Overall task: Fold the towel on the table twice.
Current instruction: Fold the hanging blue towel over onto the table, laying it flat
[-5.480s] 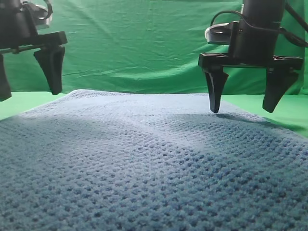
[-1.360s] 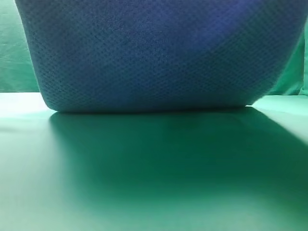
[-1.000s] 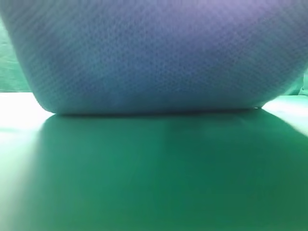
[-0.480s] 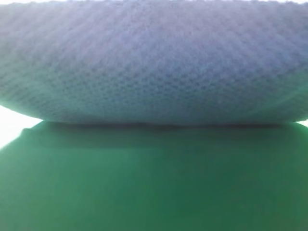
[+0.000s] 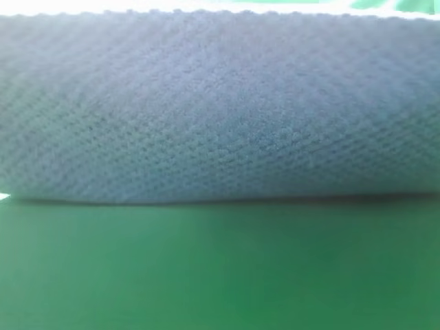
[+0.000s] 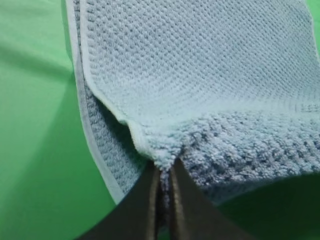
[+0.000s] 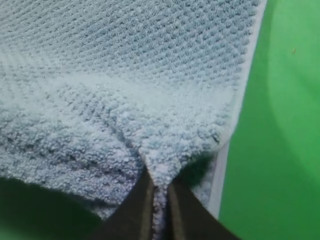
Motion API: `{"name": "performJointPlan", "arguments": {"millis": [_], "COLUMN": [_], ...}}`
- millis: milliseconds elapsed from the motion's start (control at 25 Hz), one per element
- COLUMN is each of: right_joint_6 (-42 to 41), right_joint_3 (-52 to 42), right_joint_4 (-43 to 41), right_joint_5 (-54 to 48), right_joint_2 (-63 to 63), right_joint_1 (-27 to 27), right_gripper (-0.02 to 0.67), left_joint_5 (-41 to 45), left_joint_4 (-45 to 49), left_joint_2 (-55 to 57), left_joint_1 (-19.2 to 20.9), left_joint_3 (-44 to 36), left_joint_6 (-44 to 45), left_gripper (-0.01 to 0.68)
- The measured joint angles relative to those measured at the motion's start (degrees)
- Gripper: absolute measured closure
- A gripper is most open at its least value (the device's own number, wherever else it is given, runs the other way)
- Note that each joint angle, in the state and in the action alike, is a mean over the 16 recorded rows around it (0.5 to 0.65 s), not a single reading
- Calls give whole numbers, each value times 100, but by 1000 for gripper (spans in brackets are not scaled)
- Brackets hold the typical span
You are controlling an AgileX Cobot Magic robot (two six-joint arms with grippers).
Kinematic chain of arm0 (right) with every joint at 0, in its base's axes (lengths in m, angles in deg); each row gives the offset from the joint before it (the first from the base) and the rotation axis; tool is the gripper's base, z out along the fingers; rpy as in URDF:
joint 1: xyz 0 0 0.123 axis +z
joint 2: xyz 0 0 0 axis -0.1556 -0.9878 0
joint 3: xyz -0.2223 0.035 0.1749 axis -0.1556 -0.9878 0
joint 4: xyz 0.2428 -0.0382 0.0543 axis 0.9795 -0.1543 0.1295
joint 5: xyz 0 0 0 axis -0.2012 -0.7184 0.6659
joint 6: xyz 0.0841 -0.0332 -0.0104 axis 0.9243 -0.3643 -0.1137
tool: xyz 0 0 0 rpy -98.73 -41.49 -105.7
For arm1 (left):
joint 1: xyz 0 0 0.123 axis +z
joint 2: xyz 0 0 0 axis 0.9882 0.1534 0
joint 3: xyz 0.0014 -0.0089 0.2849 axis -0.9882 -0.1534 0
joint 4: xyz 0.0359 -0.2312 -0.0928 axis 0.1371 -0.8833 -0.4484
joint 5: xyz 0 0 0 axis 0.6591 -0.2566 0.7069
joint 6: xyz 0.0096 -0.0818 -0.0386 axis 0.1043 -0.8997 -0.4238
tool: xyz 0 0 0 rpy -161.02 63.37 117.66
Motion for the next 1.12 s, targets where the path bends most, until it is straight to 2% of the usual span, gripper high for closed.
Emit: {"name": "performJointPlan", "arguments": {"millis": [640, 1120], "right_joint_6": [-154, 185], "right_joint_3": [2226, 3202], "right_joint_4": [-745, -1320], "right_joint_5": [769, 1358], "right_joint_2": [-2769, -4152], "right_joint_1": [-17, -55], "right_gripper": [649, 649], "left_joint_5": [-1087, -1834], "left_joint_4": [376, 436], "left_joint_2": [2718, 3852], "left_joint_1": [23, 32], "left_joint_3": [1837, 2479], "left_joint_6": [39, 54], "left_gripper": [673, 673]}}
